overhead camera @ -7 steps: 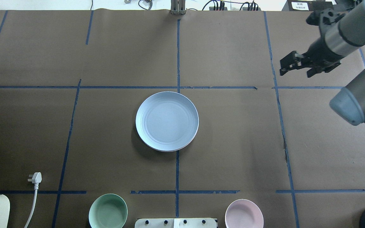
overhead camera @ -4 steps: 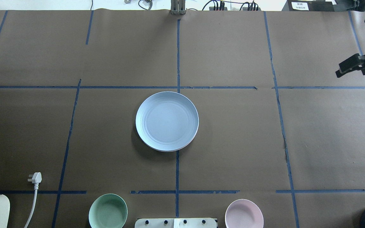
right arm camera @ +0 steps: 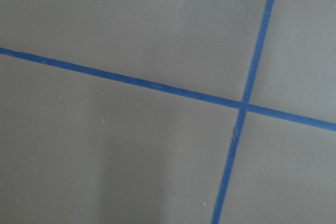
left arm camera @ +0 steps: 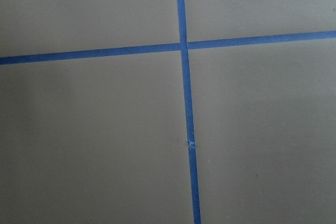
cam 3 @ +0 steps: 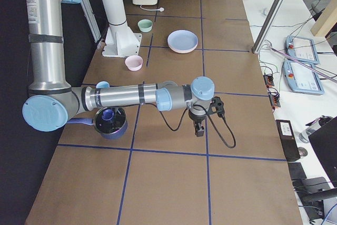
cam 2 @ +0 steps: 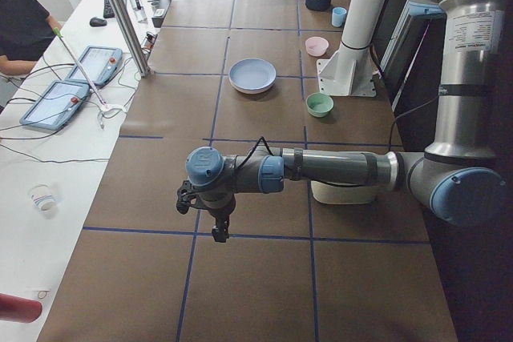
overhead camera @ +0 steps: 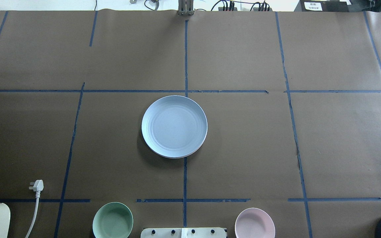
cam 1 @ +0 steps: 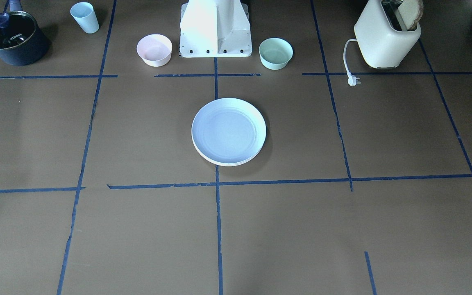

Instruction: Stack three plates with pink and blue

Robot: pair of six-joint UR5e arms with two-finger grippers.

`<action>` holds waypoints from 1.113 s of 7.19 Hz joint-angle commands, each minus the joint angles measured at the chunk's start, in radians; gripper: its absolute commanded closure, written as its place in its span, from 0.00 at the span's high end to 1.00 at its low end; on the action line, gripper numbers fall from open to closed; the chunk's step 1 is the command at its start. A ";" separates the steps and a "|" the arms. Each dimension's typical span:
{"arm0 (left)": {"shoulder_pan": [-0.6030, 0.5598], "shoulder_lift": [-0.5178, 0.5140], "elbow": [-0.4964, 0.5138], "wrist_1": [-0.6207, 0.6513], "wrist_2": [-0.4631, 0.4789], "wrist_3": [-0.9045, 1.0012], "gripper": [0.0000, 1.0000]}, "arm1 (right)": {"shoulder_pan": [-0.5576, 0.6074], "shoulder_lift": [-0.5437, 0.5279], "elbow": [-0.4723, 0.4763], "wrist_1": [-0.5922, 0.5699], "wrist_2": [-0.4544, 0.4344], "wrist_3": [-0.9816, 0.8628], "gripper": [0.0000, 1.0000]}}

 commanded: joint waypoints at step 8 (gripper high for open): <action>-0.001 0.003 0.003 -0.003 0.000 0.000 1.00 | 0.106 -0.136 0.004 0.002 0.027 0.058 1.00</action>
